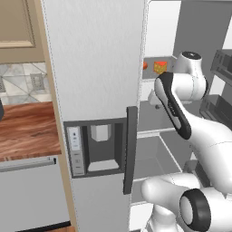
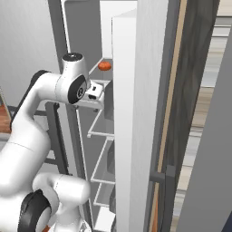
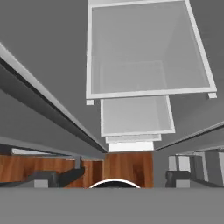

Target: Take the cheese, fish, and squash from the fridge and place them on the plate on the dining counter to create an appetizer plate.

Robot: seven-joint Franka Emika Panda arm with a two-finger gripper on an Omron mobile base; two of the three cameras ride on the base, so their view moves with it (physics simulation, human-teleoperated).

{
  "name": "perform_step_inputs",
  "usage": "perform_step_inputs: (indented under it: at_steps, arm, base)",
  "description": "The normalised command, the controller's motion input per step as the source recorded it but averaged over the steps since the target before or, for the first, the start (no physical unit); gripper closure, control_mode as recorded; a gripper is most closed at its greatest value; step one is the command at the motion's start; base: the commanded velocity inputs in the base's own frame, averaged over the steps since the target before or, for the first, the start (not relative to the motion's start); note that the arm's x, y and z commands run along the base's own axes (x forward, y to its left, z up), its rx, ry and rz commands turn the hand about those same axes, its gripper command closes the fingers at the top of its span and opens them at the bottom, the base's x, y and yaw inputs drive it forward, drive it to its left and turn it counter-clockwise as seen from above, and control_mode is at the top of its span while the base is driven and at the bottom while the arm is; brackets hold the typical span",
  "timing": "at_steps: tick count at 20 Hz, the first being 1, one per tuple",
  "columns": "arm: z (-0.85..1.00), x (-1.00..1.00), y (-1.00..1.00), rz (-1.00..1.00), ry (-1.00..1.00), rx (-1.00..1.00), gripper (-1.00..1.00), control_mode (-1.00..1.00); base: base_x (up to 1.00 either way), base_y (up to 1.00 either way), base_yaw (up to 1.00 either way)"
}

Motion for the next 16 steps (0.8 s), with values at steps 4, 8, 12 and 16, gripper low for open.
perform_step_inputs:
  at_steps: [4,8,12,16]
  arm:
    - [0.0,0.07,-0.16,-0.16,-0.16,0.0,-1.0,-1.0]
    - [0.01,0.2,-0.03,-0.14,-0.18,0.0,-1.0,-1.0]
    - [0.27,0.08,-0.01,-0.07,-0.15,0.0,-1.0,-1.0]
    - [0.48,0.05,-0.08,-0.01,-0.09,0.0,-1.0,-1.0]
  base:
    - [0.0,0.0,0.0]
    - [0.0,0.0,0.0]
    - [0.0,0.0,0.0]
    - [0.0,0.0,0.0]
